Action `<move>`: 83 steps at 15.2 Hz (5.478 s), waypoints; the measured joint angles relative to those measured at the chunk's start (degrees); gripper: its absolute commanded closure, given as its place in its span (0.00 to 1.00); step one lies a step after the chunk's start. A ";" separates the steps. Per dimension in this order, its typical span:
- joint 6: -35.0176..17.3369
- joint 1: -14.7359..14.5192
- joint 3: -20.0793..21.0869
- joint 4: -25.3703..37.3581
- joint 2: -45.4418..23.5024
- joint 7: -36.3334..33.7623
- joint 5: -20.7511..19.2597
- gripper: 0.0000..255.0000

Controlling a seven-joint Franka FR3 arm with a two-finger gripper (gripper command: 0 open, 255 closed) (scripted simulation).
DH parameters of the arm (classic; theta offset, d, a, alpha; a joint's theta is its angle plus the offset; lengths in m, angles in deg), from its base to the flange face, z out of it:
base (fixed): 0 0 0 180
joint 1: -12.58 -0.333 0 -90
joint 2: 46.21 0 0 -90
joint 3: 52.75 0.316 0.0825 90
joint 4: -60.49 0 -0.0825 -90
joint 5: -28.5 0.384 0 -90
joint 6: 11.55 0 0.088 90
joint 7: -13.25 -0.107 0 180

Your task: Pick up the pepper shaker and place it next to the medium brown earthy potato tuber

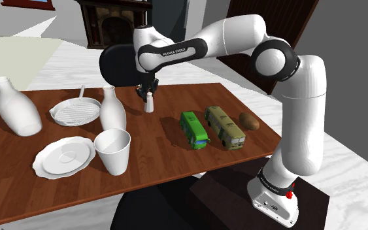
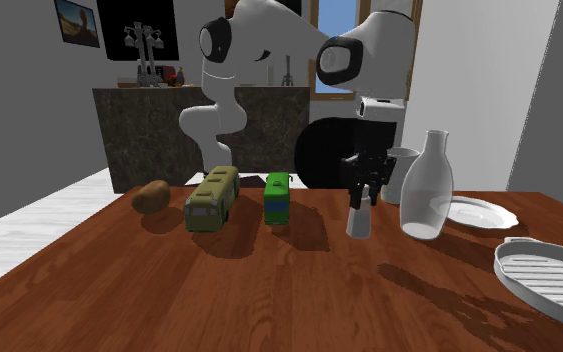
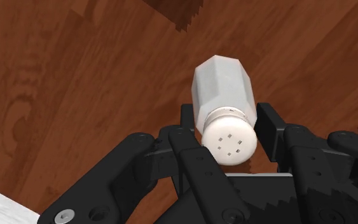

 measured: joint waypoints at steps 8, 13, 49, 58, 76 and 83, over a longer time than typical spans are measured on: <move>5.57 -0.17 0.18 4.71 0.92 0.68 0.42 1.00; 9.22 -0.23 0.25 7.82 1.50 1.19 0.64 1.00; 4.10 13.77 -11.09 -35.09 42.01 26.03 4.25 1.00; 4.25 18.70 -18.97 -42.59 50.90 37.26 1.17 1.00; -3.02 24.05 -28.90 -51.19 53.90 48.60 -3.70 1.00; -8.80 24.19 -29.75 -55.37 52.27 48.22 -4.22 1.00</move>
